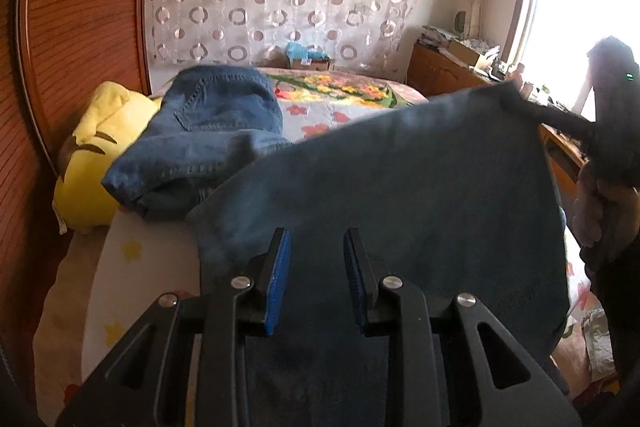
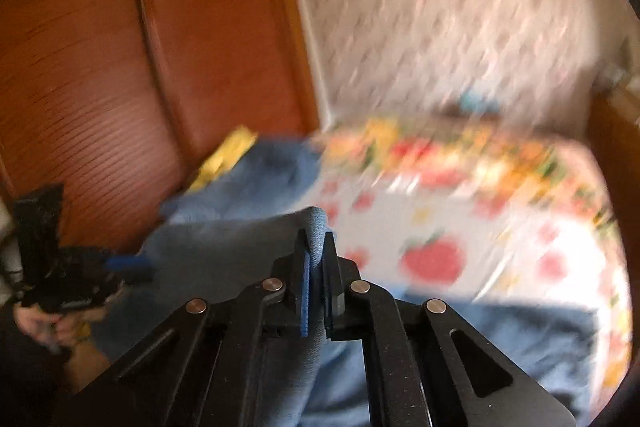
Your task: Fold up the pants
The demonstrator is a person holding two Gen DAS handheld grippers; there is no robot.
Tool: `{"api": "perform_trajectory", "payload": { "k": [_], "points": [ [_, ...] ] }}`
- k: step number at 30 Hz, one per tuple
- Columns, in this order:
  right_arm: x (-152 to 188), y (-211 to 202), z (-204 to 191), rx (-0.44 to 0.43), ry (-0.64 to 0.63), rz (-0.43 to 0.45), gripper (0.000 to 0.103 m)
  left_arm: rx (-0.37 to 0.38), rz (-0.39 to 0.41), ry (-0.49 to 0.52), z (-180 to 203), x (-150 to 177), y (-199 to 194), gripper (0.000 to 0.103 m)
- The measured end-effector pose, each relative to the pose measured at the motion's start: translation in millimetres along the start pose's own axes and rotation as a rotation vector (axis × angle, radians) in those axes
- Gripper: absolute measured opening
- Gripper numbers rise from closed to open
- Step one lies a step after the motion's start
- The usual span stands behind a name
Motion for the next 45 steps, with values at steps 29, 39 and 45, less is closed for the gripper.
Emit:
{"api": "perform_trajectory", "payload": {
  "k": [29, 39, 45],
  "points": [
    [125, -68, 138, 0.381, 0.073, -0.301, 0.058, 0.008, -0.12, 0.054, 21, 26, 58, 0.03],
    [153, -93, 178, 0.447, 0.147, -0.334, 0.058, 0.001, -0.099, 0.081, 26, 34, 61, 0.039],
    [162, -88, 189, 0.464, 0.164, -0.361, 0.058, -0.005, -0.097, 0.083, 26, 33, 61, 0.039]
  ]
}}
Point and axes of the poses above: each gripper's, at about its wrist camera, not at the fingertips, and y roughly the way its jaws point, z to its right, x to its underside, the point moved 3 cm from there along y, roughly the way its jaws point, and after that the axes turned 9 degrees about x, right-handed, at the moved point
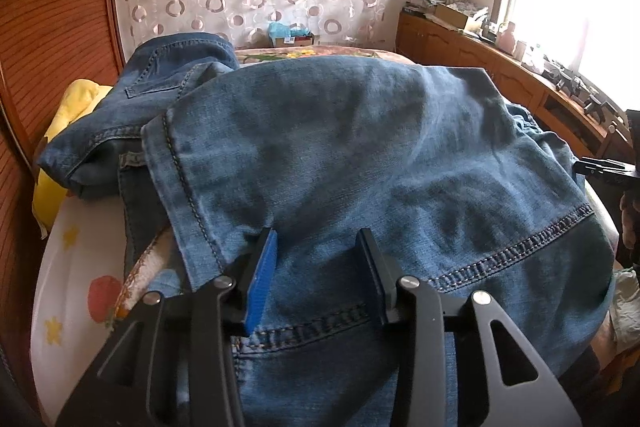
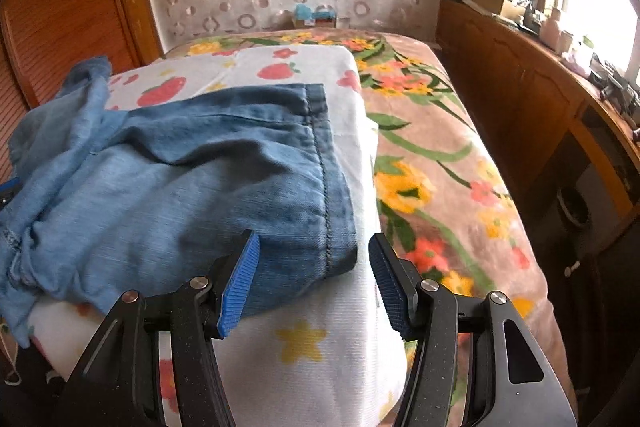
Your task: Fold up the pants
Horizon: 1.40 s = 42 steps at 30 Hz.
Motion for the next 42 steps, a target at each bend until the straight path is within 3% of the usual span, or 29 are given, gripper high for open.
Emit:
{"api": "perform_trajectory", "payload": {
  "k": [6, 8, 9, 10, 12, 14, 19, 22, 28, 42],
  "points": [
    [0, 10, 0, 0.0, -0.001, -0.021, 0.058, -0.004, 0.004, -0.001, -1, -1, 0, 0.039],
    [0, 9, -1, 0.01, -0.006, -0.007, 0.051, -0.004, 0.004, 0.0, 0, 0, 0, 0.039],
    [0, 8, -1, 0.019, -0.011, -0.001, 0.037, -0.004, 0.004, 0.0, 1, 0, 0, 0.039],
    [0, 6, -1, 0.007, -0.016, 0.005, 0.015, -0.002, 0.004, -0.001, 1, 0, 0, 0.039],
    [0, 4, -2, -0.011, -0.021, 0.008, 0.015, -0.002, 0.004, -0.002, 1, 1, 1, 0.039],
    [-1, -3, 0, -0.034, -0.02, 0.036, 0.007, -0.002, 0.005, -0.001, 1, 1, 1, 0.039],
    [-12, -51, 39, 0.021, 0.077, 0.182, 0.004, 0.002, 0.0, -0.004, 3, 3, 1, 0.039],
    [-14, -67, 59, -0.029, 0.141, 0.204, 0.004, 0.012, -0.006, -0.006, 4, 3, 0, 0.039],
    [-16, -61, 49, -0.025, 0.112, 0.183, 0.004, 0.009, -0.008, -0.029, 6, -1, -8, 0.039],
    [-28, -78, 18, -0.094, 0.076, 0.228, 0.005, 0.043, 0.06, 0.02, 41, -12, -45, 0.039]
  ]
}}
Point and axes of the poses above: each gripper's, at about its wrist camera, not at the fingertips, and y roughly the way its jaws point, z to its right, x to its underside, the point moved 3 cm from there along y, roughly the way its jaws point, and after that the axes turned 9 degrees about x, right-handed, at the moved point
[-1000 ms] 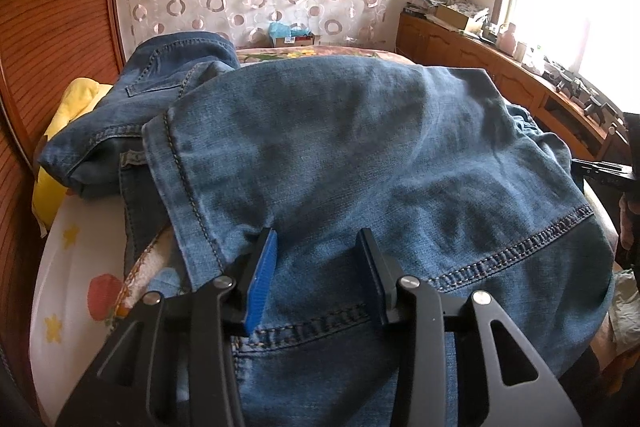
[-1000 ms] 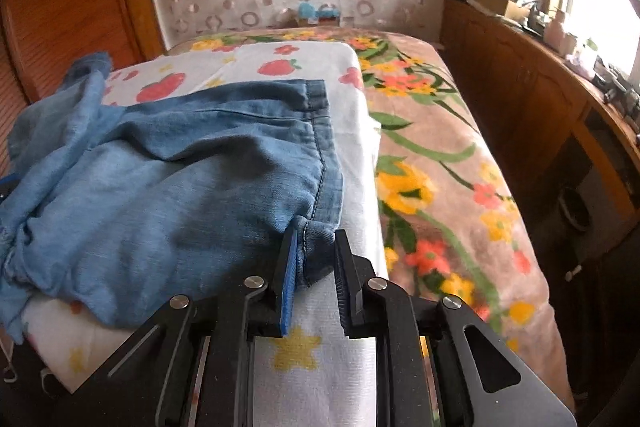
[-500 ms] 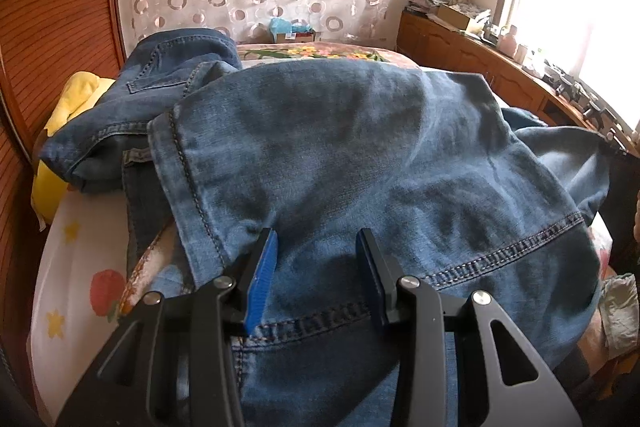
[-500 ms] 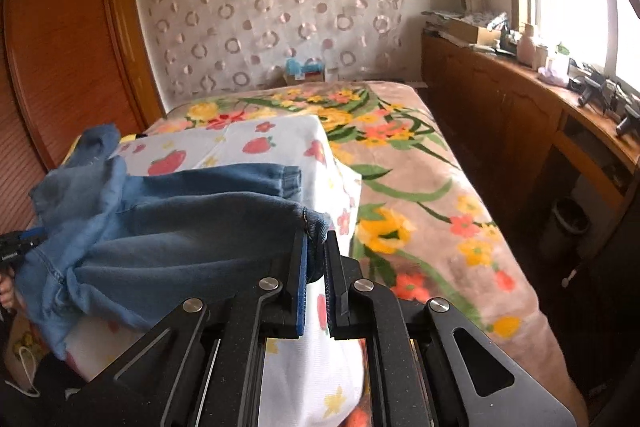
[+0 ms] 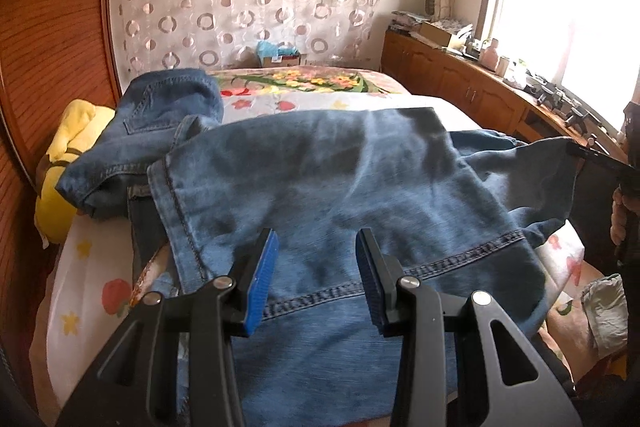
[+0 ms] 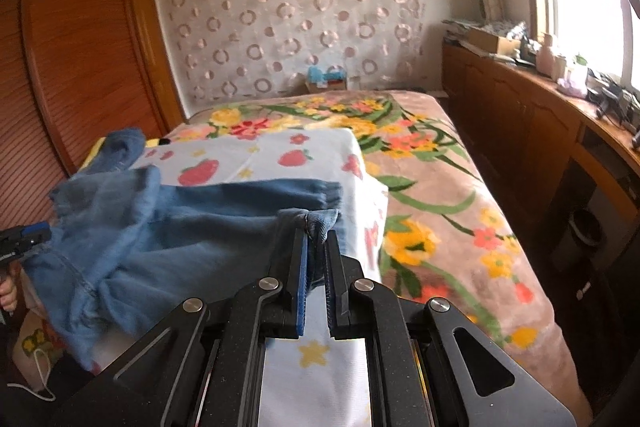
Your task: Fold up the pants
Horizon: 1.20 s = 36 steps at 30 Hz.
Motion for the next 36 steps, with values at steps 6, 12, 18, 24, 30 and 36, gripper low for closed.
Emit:
{"api": "perform_trajectory", "payload": {
  "k": [6, 12, 18, 24, 30, 36],
  "points": [
    [-19, -18, -32, -0.063, -0.046, 0.052, 0.005, 0.001, 0.014, 0.021, 8, -5, -9, 0.039],
    [-48, -40, -72, -0.138, -0.103, 0.123, 0.005, 0.0, 0.023, 0.032, 10, -7, -16, 0.039],
    [-82, -60, -128, -0.233, -0.184, 0.198, 0.005, 0.001, 0.042, 0.034, 11, -10, -26, 0.039],
    [-110, -70, -212, -0.346, -0.31, 0.244, 0.004, -0.006, 0.071, 0.027, 6, -10, -47, 0.039],
    [-113, -73, -295, -0.521, -0.37, 0.213, 0.006, -0.022, 0.093, 0.016, -3, -8, -66, 0.039],
    [-96, -48, -318, -0.49, -0.401, 0.161, 0.046, -0.021, 0.095, 0.006, -10, -4, -70, 0.039]
  ]
}}
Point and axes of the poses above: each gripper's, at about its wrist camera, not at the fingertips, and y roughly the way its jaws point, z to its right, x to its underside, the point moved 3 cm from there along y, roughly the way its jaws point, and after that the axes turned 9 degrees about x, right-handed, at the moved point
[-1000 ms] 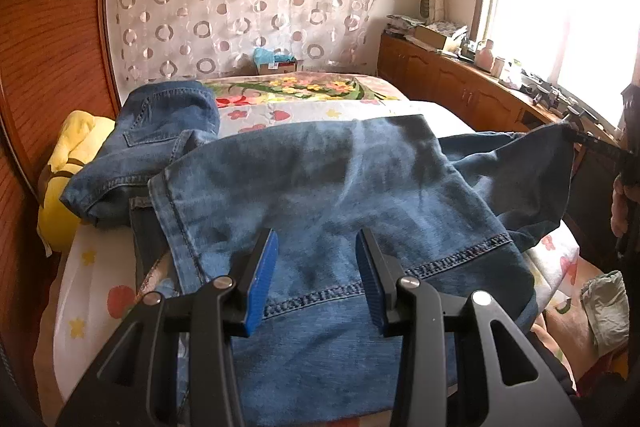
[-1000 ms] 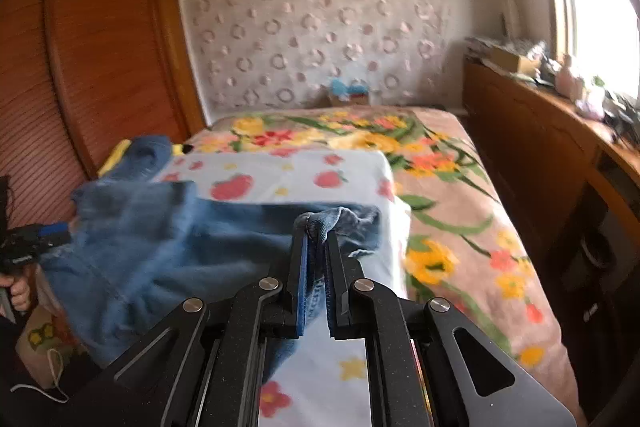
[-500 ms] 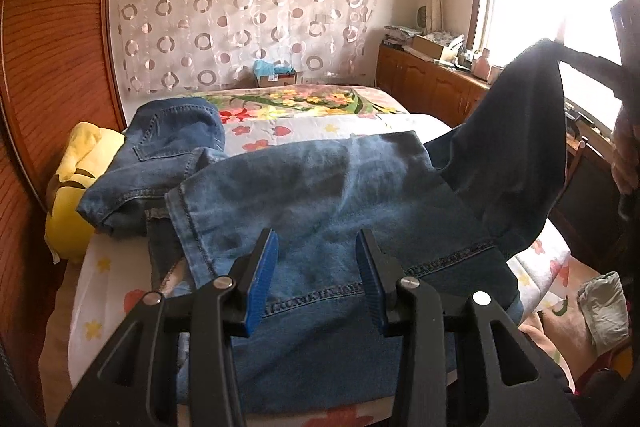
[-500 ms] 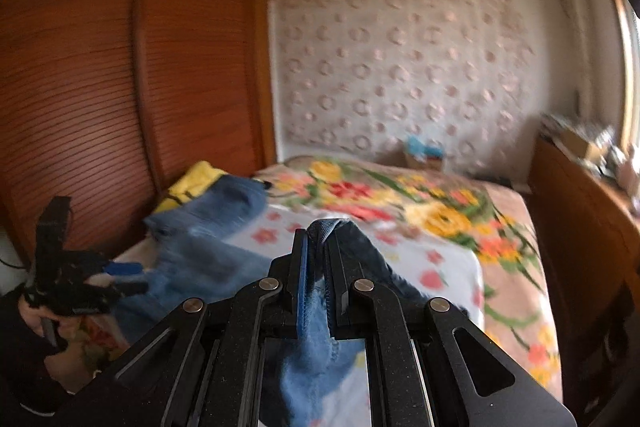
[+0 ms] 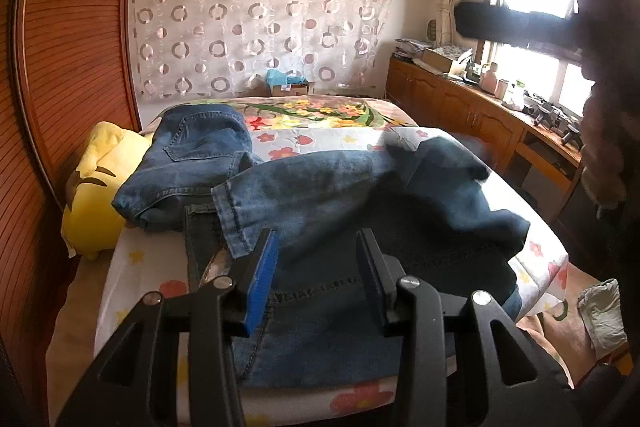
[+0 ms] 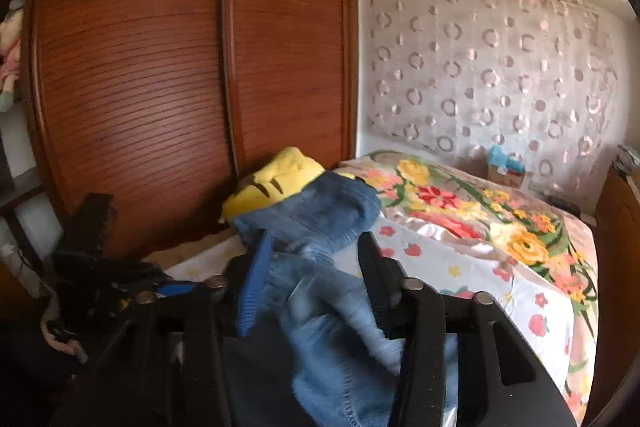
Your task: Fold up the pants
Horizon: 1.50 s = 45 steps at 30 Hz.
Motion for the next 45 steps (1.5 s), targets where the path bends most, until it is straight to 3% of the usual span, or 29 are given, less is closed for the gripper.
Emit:
{"api": "perform_trajectory", "payload": {
  "k": [11, 18, 26, 29, 30, 31, 32, 33, 37, 45],
  "points": [
    [76, 27, 68, 0.153, 0.076, -0.171, 0.049, 0.063, -0.075, -0.017, 5, 13, 42, 0.039],
    [125, 46, 83, 0.157, 0.147, -0.276, 0.057, 0.086, -0.139, -0.01, 5, 16, 79, 0.039],
    [149, 58, 84, 0.141, 0.191, -0.331, 0.058, 0.08, -0.218, 0.012, 5, 17, 115, 0.039],
    [150, 58, 84, 0.122, 0.195, -0.334, 0.058, 0.08, -0.225, 0.009, 6, 20, 120, 0.039],
    [149, 58, 83, 0.114, 0.194, -0.335, 0.052, 0.079, -0.223, 0.009, 6, 19, 121, 0.039],
    [148, 58, 83, 0.1, 0.191, -0.332, 0.027, 0.078, -0.22, 0.01, 7, 19, 120, 0.039],
    [146, 59, 81, 0.082, 0.184, -0.332, 0.015, 0.079, -0.216, 0.016, 9, 17, 120, 0.037],
    [143, 56, 80, 0.074, 0.177, -0.319, 0.014, 0.086, -0.207, 0.028, 12, 17, 119, 0.024],
    [119, 37, 81, 0.064, 0.153, -0.247, 0.01, 0.121, -0.169, 0.078, 29, 10, 106, 0.004],
    [35, -13, 78, 0.096, 0.066, -0.09, 0.009, 0.218, 0.027, 0.12, 69, -37, 12, 0.001]
  ]
}}
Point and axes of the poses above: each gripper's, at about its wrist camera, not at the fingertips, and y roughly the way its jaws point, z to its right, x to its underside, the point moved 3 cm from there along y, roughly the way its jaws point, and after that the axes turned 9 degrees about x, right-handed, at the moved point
